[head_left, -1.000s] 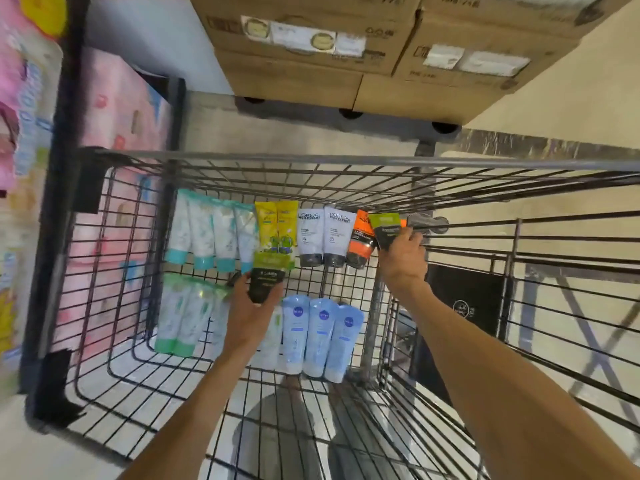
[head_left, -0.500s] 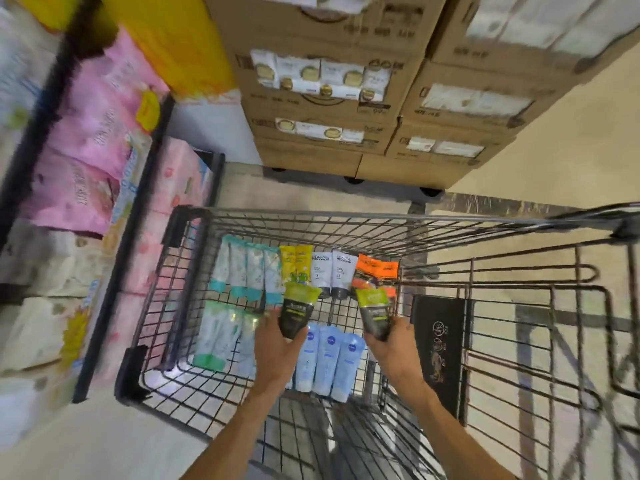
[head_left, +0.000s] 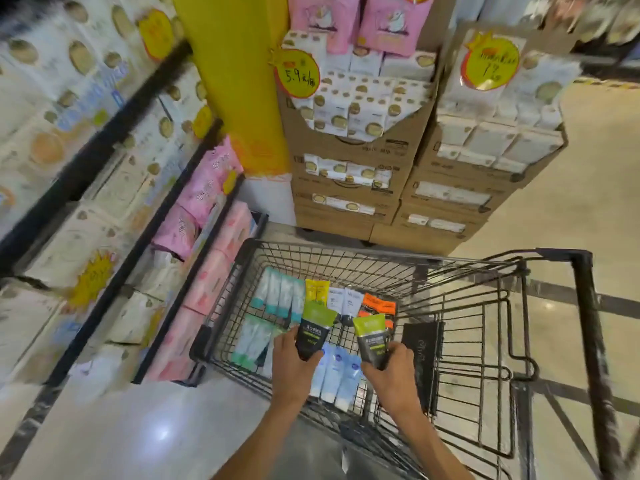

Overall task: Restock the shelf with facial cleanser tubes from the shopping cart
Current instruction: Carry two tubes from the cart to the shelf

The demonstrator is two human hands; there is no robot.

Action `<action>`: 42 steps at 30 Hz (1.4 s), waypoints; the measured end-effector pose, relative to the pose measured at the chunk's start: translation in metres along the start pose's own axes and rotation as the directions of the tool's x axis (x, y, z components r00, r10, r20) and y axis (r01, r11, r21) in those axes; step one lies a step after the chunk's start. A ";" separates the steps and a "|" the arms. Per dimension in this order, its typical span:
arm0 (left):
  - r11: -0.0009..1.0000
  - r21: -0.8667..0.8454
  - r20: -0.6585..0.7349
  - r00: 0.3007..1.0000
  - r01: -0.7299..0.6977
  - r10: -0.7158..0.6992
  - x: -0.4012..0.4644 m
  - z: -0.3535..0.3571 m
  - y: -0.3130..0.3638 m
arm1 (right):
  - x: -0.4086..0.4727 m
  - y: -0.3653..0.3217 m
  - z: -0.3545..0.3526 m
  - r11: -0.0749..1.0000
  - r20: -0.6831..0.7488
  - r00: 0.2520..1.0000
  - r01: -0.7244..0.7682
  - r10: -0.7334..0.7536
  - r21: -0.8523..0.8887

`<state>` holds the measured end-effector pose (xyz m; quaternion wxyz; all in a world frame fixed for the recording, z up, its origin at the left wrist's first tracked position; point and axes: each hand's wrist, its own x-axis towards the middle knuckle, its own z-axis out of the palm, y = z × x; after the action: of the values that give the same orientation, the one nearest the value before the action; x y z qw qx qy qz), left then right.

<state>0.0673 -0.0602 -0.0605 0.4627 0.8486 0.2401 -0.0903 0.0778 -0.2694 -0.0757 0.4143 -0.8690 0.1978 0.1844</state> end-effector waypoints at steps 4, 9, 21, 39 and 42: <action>1.000 -0.005 -0.157 0.988 0.013 -0.013 -0.036 -0.011 0.010 | -0.017 -0.017 -0.023 0.987 0.082 0.984 0.158 -0.159 0.019; 0.992 -0.108 -0.374 0.921 0.069 -0.105 -0.088 -0.024 0.008 | -0.037 -0.041 -0.038 0.925 0.231 0.899 0.381 -0.371 0.001; 0.907 -0.412 -0.739 0.547 0.094 -0.392 -0.261 -0.087 -0.067 | -0.153 -0.081 0.058 0.703 0.597 0.515 0.700 -0.615 0.121; 0.721 -0.666 -0.746 -0.181 0.190 -0.641 -0.685 -0.110 -0.256 | -0.571 0.037 0.208 0.319 0.861 -0.177 0.878 -0.477 0.357; 0.703 -0.691 -0.717 -0.287 0.170 -0.635 -0.755 -0.105 -0.279 | -0.648 0.067 0.215 0.281 0.852 -0.283 0.858 -0.440 0.430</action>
<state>-0.7325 -0.0901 0.0741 0.1978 0.3943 0.7838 0.4370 -0.5426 -0.0136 0.0682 0.2909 -0.5808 -0.6501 0.3942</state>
